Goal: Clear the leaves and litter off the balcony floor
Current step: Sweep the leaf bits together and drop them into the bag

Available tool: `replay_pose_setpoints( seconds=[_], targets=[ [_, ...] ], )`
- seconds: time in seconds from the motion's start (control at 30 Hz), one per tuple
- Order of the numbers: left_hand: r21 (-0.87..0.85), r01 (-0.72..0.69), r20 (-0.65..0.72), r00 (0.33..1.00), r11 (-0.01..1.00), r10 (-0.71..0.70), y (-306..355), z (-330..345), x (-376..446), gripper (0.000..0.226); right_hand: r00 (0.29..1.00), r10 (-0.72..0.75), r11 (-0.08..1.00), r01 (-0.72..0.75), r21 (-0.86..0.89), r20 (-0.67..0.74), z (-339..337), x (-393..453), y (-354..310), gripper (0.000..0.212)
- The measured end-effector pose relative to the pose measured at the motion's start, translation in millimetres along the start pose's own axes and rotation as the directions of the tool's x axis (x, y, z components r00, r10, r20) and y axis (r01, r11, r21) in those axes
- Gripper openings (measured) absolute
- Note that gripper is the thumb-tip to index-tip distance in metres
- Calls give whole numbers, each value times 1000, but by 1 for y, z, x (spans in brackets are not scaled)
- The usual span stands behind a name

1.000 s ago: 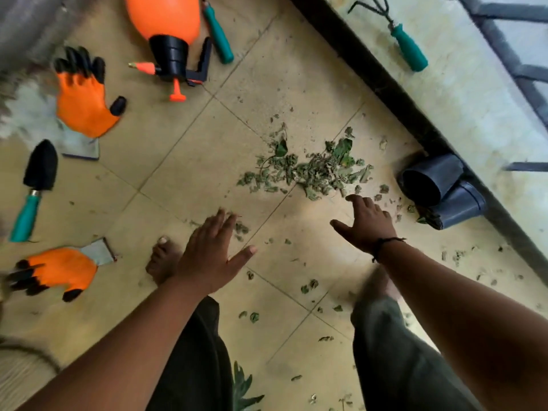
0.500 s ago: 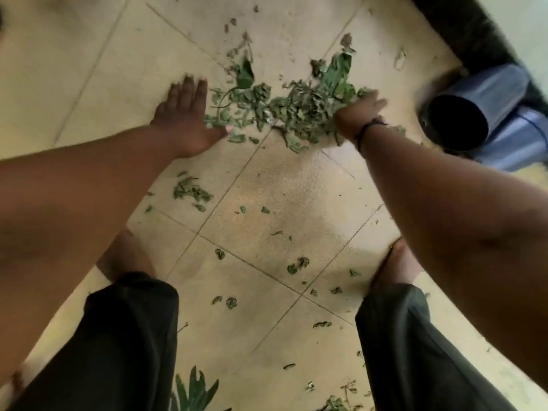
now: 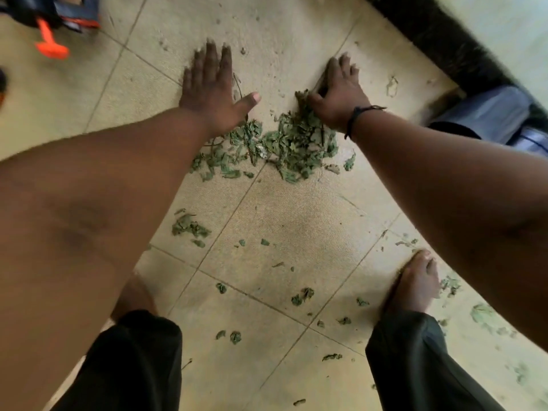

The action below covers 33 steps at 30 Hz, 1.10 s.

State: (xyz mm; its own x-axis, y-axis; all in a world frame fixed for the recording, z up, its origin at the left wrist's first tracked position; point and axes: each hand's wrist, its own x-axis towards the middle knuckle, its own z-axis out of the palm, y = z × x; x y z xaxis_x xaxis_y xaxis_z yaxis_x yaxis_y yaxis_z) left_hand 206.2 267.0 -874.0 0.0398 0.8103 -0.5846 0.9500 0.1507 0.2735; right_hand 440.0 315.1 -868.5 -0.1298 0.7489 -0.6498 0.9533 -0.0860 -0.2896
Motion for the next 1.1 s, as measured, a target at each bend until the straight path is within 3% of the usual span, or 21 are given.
replay_pose_setpoints(
  seconds=[0.1, 0.2, 0.27, 0.33, 0.47, 0.67, 0.77, 0.9, 0.97, 1.03, 1.1],
  targets=[
    [56, -73, 158, 985, 996, 63, -9, 3, 0, 97, 987, -152, 988, 152, 5, 55, 29, -22, -14, 79],
    [38, -278, 255, 931, 960, 260, 3, 21, -33, 91, 947, -244, 962, 263, -69, 209, 53, -53, -24, 77],
    [15, -379, 307, 882, 925, 357, 9, 34, -69, 87, 941, -316, 941, 327, -84, 125, 55, -63, -32, 65],
    [-38, -383, 272, 885, 923, 378, 3, 43, -98, 85, 935, -355, 931, 352, -99, -19, 50, -56, -47, 56],
    [-187, -178, 154, 966, 966, 208, -41, 46, -121, 84, 950, -301, 937, 278, -213, -85, 34, -5, -92, 64],
    [-129, -14, 41, 999, 992, 20, -118, 40, -129, 75, 979, -201, 931, 198, -305, 23, 35, 58, -150, 84],
    [-137, 60, 11, 998, 989, -58, -146, 34, -141, 74, 973, -213, 909, 231, -347, 88, 70, 15, -145, 91],
    [-201, 224, 55, 975, 954, -218, -176, 37, -169, 76, 932, -198, 859, 314, -403, 304, 122, -81, -121, 88],
    [-204, 277, 77, 961, 939, -266, -187, 42, -182, 76, 932, -178, 860, 304, -411, 317, 142, -112, -130, 83],
    [-194, 309, 76, 951, 931, -300, -196, 48, -193, 75, 918, -276, 848, 372, -379, 283, 161, -128, -153, 81],
    [-196, 344, 56, 939, 918, -340, -206, 55, -203, 74, 855, -430, 771, 515, -375, 291, 180, -130, -181, 78]
  ],
)
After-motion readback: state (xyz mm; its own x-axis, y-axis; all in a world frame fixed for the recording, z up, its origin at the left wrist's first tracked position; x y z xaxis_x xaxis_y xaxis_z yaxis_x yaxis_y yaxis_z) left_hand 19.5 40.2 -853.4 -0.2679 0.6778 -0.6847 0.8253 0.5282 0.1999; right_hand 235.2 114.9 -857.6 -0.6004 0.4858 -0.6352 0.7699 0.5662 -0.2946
